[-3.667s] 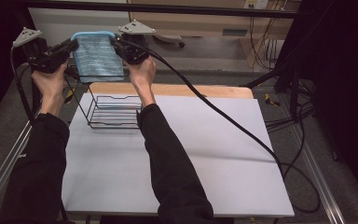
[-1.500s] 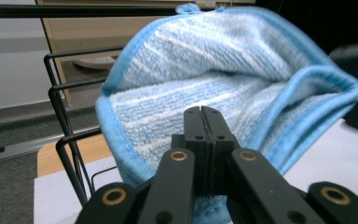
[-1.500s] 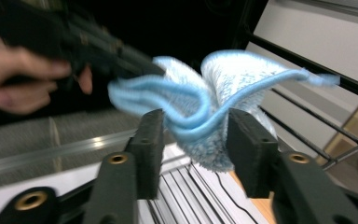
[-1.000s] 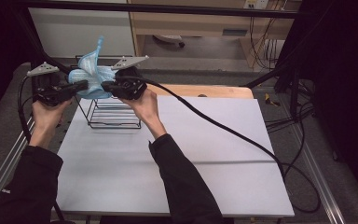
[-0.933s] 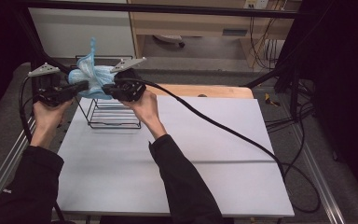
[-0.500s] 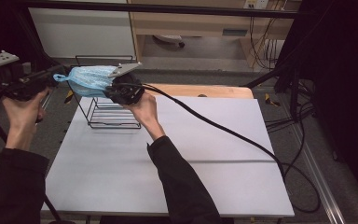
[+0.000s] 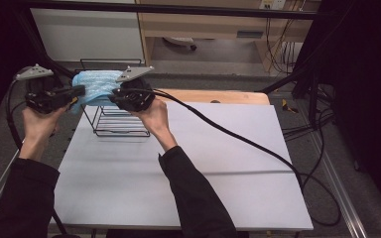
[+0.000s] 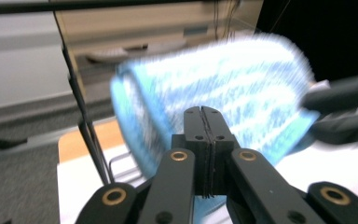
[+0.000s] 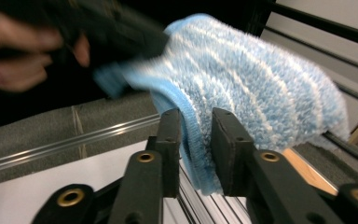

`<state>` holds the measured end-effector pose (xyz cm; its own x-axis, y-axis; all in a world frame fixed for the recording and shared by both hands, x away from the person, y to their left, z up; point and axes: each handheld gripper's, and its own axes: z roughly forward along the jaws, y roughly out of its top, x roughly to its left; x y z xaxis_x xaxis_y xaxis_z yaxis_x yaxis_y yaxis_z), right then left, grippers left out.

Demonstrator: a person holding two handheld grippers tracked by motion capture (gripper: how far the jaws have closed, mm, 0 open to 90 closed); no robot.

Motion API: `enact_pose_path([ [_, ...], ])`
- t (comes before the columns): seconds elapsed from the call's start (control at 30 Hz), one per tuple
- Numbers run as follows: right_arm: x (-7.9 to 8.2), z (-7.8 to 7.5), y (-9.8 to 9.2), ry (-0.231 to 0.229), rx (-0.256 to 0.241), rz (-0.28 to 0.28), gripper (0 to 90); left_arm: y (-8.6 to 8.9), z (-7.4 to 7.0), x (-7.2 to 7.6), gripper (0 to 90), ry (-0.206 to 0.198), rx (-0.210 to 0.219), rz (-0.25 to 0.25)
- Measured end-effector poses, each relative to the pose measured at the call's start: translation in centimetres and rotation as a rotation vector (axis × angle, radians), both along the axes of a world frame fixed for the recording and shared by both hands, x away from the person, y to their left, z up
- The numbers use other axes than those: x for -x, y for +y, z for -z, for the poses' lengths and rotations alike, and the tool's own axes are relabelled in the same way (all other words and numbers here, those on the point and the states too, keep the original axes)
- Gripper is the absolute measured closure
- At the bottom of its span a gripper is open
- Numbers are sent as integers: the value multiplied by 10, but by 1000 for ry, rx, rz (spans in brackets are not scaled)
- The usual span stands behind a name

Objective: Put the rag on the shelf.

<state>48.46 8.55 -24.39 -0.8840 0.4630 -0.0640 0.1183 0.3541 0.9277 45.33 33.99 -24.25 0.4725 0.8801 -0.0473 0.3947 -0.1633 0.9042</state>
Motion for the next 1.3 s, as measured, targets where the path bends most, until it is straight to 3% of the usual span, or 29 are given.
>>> enact_pose_path([
  [0.1,-1,-1,-1,27,-7,5,792,2,11,-3,894,18,-4,-3],
  [0.2,-1,0,-1,23,-11,10,787,4,18,-6,894,22,5,-3],
  [0.33,-5,3,0,55,11,44,891,5,22,-6,894,5,22,-3],
  [0.53,-17,15,-8,78,1,108,900,4,24,-8,894,-5,17,-13],
  [0.63,-21,22,-11,57,5,109,900,2,26,-11,893,-10,13,-24],
  [0.73,-22,27,-11,26,15,110,898,2,29,-13,892,-14,45,-24],
  [0.9,-19,27,-12,7,5,89,847,5,31,-7,877,-29,75,-11],
  [1.0,-14,25,-13,-7,-15,72,794,6,28,0,845,-45,70,-4],
  [1.13,-5,19,-17,-21,-31,65,695,8,21,12,750,-65,58,-1],
  [1.3,2,8,-30,4,-50,62,533,14,14,26,595,-65,87,7],
])
